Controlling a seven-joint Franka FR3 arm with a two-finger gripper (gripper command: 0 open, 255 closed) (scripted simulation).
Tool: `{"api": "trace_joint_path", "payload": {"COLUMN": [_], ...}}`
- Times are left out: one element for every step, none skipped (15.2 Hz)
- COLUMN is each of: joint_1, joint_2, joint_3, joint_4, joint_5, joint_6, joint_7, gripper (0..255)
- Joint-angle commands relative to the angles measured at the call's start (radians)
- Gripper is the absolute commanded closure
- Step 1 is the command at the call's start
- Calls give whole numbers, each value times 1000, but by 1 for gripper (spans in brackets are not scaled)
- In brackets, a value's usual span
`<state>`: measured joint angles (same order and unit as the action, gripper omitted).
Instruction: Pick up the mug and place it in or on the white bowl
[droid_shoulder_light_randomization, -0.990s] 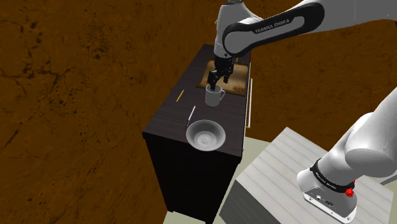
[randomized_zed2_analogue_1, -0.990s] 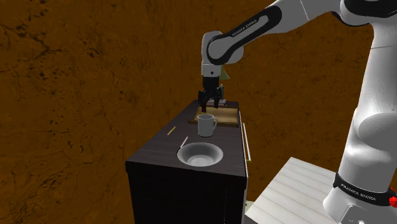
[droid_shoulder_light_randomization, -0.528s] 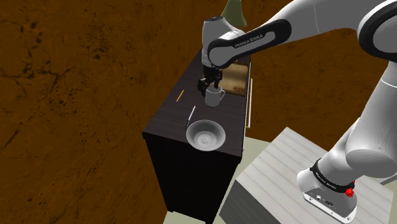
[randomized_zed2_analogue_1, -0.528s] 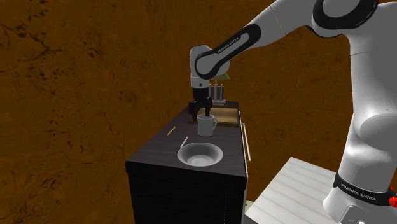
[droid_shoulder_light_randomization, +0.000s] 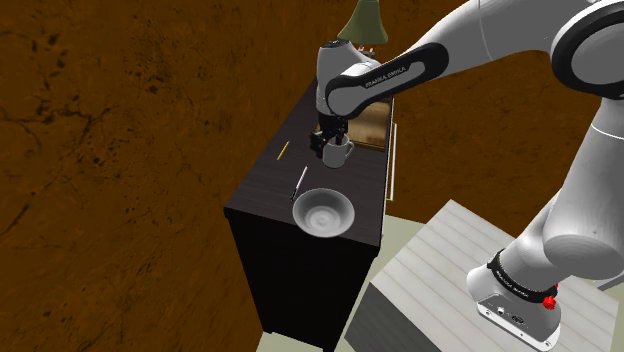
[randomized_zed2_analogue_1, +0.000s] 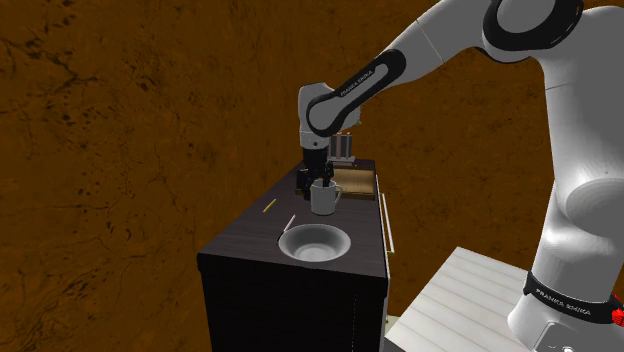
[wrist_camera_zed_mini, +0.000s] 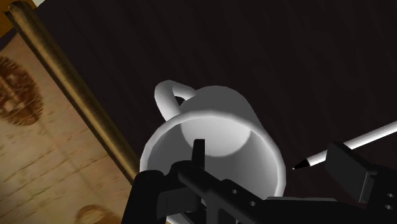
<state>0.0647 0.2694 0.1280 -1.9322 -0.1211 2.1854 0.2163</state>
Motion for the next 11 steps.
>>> {"api": "trace_joint_path", "payload": {"joint_1": [0,0,0,0,0,0,0,0,0,0,0], "joint_2": [1,1,1,1,1,1,1,1,1,1,1], "joint_3": [0,0,0,0,0,0,0,0,0,0,0], "joint_4": [0,0,0,0,0,0,0,0,0,0,0], "joint_5": [0,0,0,0,0,0,0,0,0,0,0], "joint_6": [1,1,1,1,1,1,1,1,1,1,1], "joint_7": [0,0,0,0,0,0,0,0,0,0,0], "gripper": [0,0,0,0,0,255,255,255,255,255,255]}}
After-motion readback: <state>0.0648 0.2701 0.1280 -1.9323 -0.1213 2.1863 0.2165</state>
